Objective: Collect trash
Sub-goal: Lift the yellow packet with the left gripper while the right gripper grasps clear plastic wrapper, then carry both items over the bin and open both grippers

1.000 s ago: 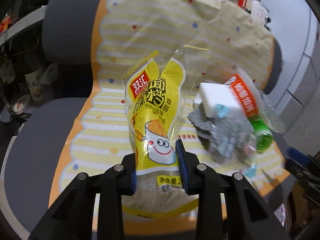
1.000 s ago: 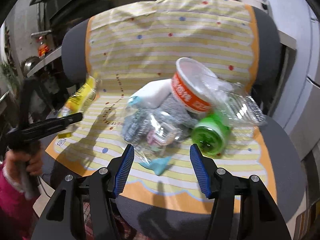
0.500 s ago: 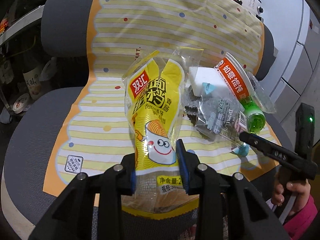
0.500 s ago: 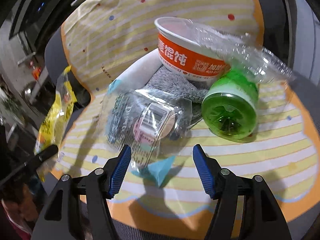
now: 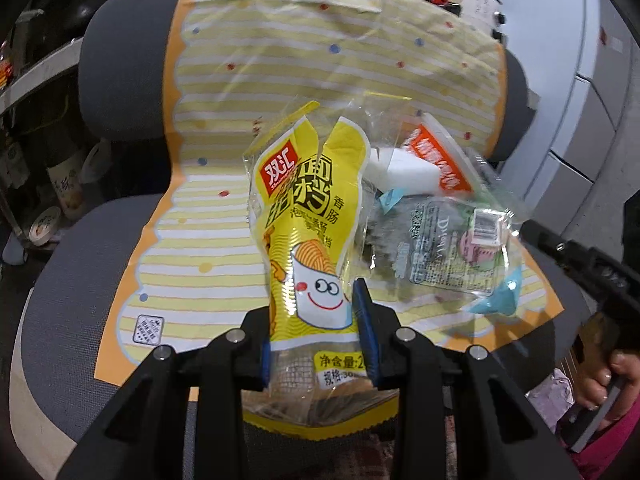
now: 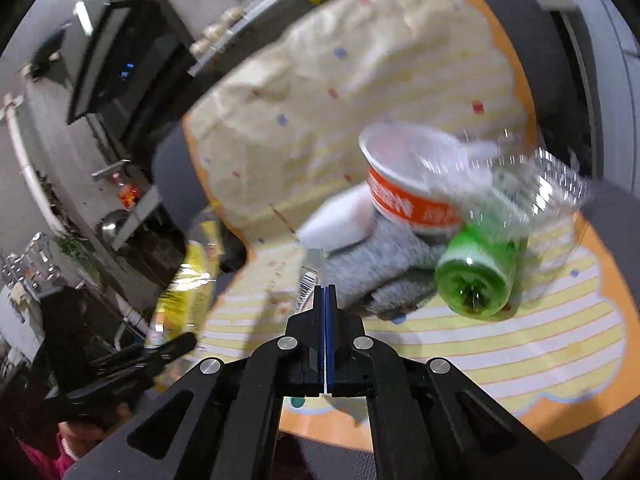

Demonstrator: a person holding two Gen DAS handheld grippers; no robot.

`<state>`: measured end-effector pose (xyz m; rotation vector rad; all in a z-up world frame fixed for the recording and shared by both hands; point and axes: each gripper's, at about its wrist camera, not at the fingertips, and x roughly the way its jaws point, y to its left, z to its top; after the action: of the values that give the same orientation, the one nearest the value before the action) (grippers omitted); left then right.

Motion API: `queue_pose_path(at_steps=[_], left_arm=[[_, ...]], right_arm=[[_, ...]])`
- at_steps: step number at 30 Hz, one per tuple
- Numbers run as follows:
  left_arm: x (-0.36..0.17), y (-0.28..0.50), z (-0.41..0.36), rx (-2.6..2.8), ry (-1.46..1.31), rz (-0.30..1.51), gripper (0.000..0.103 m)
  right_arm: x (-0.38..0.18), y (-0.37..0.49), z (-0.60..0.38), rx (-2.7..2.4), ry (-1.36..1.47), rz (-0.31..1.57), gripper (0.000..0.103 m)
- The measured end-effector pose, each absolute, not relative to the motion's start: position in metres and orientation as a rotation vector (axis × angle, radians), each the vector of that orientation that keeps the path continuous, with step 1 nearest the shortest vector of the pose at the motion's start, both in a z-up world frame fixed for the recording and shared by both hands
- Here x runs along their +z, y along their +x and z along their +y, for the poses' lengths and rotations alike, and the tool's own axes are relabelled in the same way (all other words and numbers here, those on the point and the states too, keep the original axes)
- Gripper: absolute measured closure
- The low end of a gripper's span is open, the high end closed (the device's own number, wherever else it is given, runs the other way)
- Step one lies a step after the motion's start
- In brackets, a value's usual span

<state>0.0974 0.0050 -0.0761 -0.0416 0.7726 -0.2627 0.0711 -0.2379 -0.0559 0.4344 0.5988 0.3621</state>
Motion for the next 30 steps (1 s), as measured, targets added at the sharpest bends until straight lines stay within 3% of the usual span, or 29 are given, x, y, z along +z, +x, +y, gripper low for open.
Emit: queue_pose_path(at_steps=[11, 30], left_arm=[[-0.051, 0.054, -0.058, -0.434, -0.007, 0.668, 0.071], [-0.08, -0.021, -0.262, -0.958, 0.169, 0.67, 0.071]], right_arm=[[0.014, -0.035, -0.28, 0.214, 0.347, 0.481, 0.103], [-0.033, -0.21, -0.416, -0.514, 0.35, 0.598, 0.103]])
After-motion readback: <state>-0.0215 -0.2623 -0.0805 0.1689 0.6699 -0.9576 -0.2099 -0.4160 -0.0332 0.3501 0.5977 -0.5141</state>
